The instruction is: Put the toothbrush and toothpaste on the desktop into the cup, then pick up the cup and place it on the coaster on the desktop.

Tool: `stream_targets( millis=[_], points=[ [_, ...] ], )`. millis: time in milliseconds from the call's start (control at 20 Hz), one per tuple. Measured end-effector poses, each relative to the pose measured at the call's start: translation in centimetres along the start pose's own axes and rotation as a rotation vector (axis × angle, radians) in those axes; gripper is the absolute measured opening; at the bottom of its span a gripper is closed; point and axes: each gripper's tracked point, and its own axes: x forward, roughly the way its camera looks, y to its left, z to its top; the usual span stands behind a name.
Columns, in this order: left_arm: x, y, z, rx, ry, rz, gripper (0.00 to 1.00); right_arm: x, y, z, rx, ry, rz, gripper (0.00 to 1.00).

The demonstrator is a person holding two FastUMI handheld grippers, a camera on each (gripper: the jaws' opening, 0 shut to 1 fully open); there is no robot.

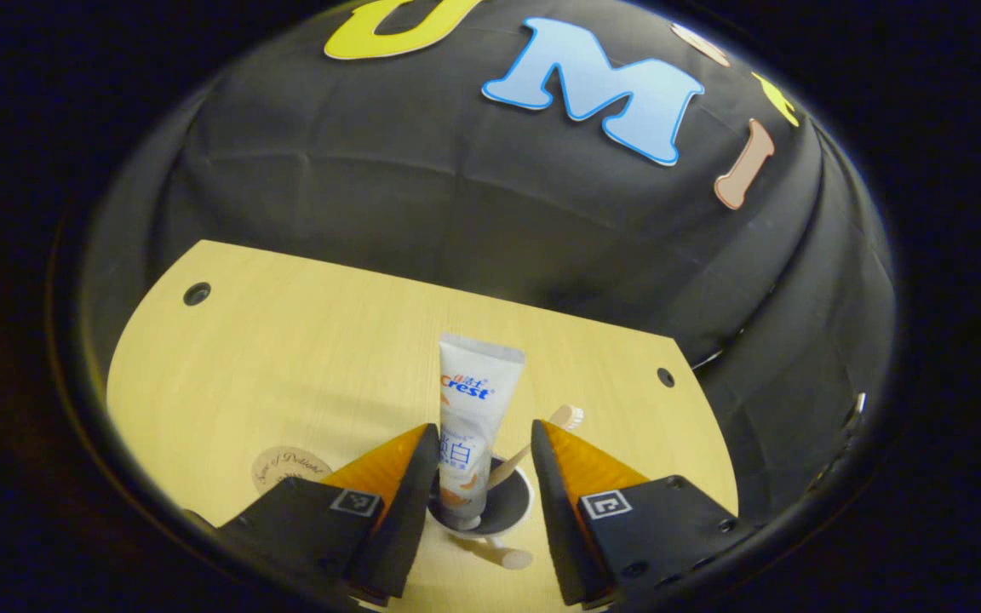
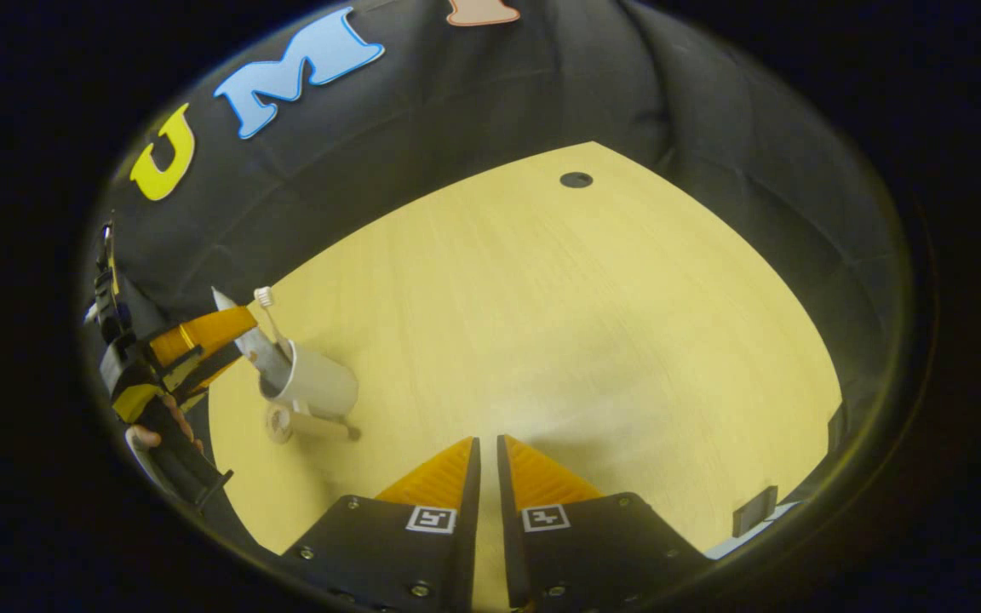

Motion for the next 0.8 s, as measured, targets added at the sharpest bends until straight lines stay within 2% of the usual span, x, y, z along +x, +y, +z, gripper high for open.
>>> stream_targets(
  millis=[150, 200, 250, 300, 350, 400, 600, 650, 700, 750, 800],
  points=[
    [-1.9, -0.4, 0.3, -0.023, -0.009, -0.024, 0.77, 0.1, 1.8, -0.2, -0.025, 0.011, 0.035, 0.14],
    [-2.8, -0.4, 0.4, -0.018, -0.019, -0.022, 0.84, 0.0, 2.6, -0.3, -0.038, 0.015, 0.049, 0.14],
    [-3.5, -0.1, 0.6, -0.004, -0.029, -0.013, 0.82, 0.1, 3.5, -0.3, -0.053, 0.017, 0.062, 0.14],
    [-4.3, 0.3, 0.6, 0.011, -0.037, -0.006, 0.98, 0.2, 4.4, -0.2, -0.071, 0.018, 0.074, 0.14],
    [-5.2, 0.7, 0.4, 0.024, -0.036, 0.000, 0.91, 0.3, 5.4, -0.2, -0.090, 0.019, 0.088, 0.14],
    [-5.9, 1.0, 0.1, 0.035, -0.034, 0.005, 0.97, 0.2, 6.3, -0.2, -0.108, 0.020, 0.101, 0.14],
    [-8.8, 3.4, -1.1, 0.073, -0.028, 0.042, 0.97, 0.7, 10.1, 0.4, -0.166, 0.025, 0.147, 0.14],
    [-9.4, 4.1, -1.5, 0.080, -0.023, 0.051, 0.91, 1.0, 11.1, 0.4, -0.184, 0.026, 0.154, 0.14],
    [-10.1, 4.9, -1.9, 0.086, -0.018, 0.063, 0.97, 1.2, 11.9, 0.7, -0.204, 0.027, 0.161, 0.14],
    [-10.7, 5.6, -2.2, 0.092, -0.012, 0.074, 0.98, 1.2, 12.8, 0.7, -0.220, 0.031, 0.172, 0.14],
    [-11.3, 6.3, -2.6, 0.095, -0.008, 0.086, 0.92, 1.3, 13.8, 0.6, -0.237, 0.041, 0.190, 0.22]
  ],
)
